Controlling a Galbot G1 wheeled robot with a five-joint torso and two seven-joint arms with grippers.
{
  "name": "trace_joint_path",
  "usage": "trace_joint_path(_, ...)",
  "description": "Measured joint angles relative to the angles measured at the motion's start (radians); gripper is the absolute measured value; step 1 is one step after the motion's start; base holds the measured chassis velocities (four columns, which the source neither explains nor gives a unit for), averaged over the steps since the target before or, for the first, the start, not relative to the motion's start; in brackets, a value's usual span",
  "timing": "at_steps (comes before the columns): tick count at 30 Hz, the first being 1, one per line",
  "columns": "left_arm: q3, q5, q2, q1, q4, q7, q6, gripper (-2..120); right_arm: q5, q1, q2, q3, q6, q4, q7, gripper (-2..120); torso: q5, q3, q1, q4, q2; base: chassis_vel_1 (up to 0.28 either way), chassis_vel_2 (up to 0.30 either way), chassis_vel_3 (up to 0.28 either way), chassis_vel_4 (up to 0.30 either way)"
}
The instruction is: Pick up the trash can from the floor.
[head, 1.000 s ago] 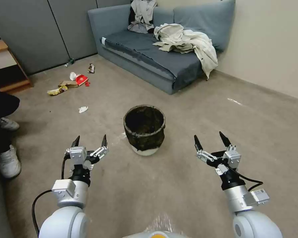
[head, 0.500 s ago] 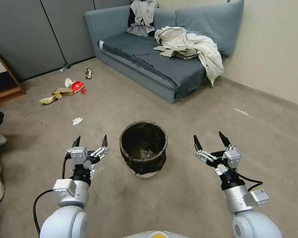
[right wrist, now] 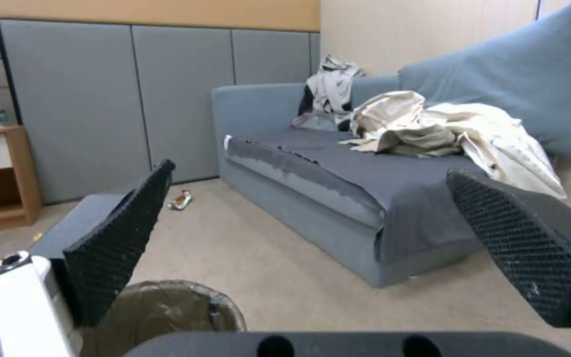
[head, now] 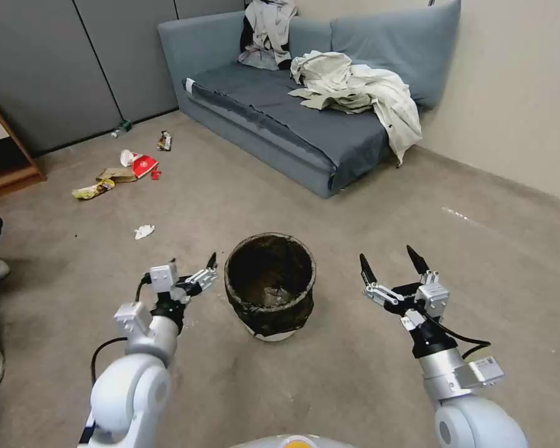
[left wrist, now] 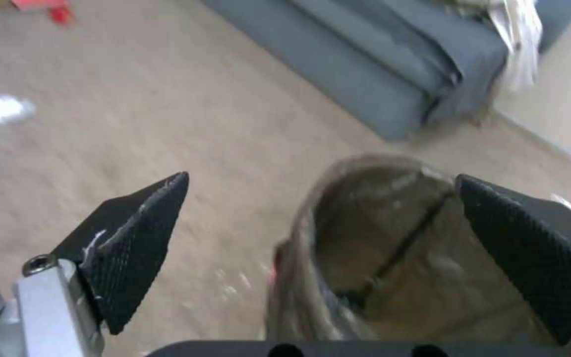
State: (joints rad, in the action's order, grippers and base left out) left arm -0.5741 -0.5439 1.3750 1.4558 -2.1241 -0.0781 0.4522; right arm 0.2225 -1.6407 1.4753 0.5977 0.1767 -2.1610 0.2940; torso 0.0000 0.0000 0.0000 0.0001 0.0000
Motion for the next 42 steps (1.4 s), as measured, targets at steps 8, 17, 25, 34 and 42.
trace_joint_path(8, 0.023, -0.075, -0.026, -0.079, 0.067, 0.002, 0.1, 100, 0.0, 0.002, -0.003, 0.005, -0.012, -0.006, -0.001, 100, 0.0, 0.0, 0.0, -0.0004, 0.0, 0.0, 0.0, 0.0, 0.0)
trace_joint_path(17, 0.107, -0.184, -0.069, -0.226, 0.227, -0.103, 0.257, 95, -0.008, 0.0, 0.01, 0.021, -0.021, -0.009, -0.008, 100, 0.0, 0.0, 0.0, -0.0002, 0.0, 0.0, 0.0, 0.0, 0.0)
trace_joint_path(25, 0.135, -0.285, -0.085, -0.309, 0.313, -0.166, 0.29, 95, -0.019, -0.003, 0.022, 0.024, -0.021, -0.01, -0.01, 100, 0.0, 0.0, 0.0, -0.0002, 0.0, 0.0, 0.0, 0.0, 0.0)
trace_joint_path(34, 0.187, -0.35, -0.098, -0.371, 0.405, -0.236, 0.289, 86, -0.024, -0.008, 0.028, 0.026, -0.021, -0.015, -0.016, 100, 0.0, 0.0, 0.0, -0.0003, 0.0, 0.0, 0.0, 0.0, 0.0)
trace_joint_path(42, 0.195, -0.339, -0.09, -0.357, 0.404, -0.239, 0.284, 61, -0.024, -0.011, 0.028, 0.028, -0.015, -0.013, -0.02, 100, 0.0004, 0.0, 0.0, 0.0001, 0.0, 0.0, 0.0, 0.0, 0.0)
